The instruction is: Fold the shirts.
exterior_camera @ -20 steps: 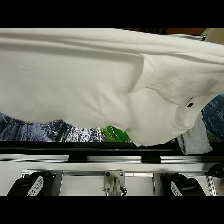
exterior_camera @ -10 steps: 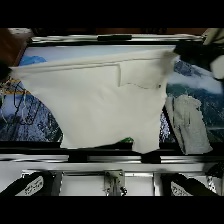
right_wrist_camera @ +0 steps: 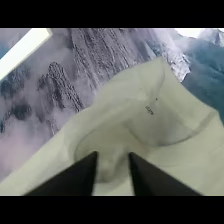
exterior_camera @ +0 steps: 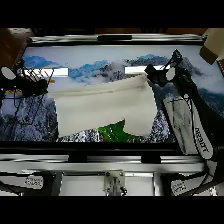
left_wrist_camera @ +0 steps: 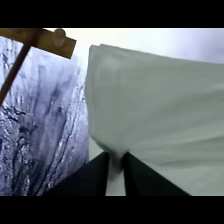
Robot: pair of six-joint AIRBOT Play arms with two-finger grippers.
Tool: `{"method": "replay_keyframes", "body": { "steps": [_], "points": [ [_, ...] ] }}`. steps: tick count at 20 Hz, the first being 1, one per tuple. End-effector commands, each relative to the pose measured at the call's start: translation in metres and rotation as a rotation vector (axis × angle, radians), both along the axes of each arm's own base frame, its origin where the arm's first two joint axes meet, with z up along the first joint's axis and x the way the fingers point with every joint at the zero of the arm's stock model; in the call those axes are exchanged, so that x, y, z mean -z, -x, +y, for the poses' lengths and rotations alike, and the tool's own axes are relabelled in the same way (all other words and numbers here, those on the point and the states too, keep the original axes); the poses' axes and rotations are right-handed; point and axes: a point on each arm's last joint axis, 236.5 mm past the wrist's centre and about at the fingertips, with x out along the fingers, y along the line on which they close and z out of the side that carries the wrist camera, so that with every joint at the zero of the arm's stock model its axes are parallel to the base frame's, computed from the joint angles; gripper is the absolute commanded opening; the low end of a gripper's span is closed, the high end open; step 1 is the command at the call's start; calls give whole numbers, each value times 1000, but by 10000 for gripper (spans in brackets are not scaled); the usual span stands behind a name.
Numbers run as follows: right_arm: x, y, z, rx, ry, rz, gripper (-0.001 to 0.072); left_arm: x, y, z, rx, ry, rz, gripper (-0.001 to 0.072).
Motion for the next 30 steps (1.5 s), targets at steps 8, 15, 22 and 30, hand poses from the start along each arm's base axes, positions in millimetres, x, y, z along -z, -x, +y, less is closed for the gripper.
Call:
{"method": "replay_keyframes", "body": {
  "steps": [8,15,22,30],
  "points": [
    [-21,149,-101,-310,193,432,502,12,144,8,54,204,411,625],
    [-8,188,-100,-376,84,559,502,96,226,-57,31,360,384,624],
    [6,191,-92,-376,83,582,503,102,193,-64,-42,380,249,539],
    [68,189,-66,-376,100,568,503,87,176,-63,-7,358,178,35]
  ]
}}
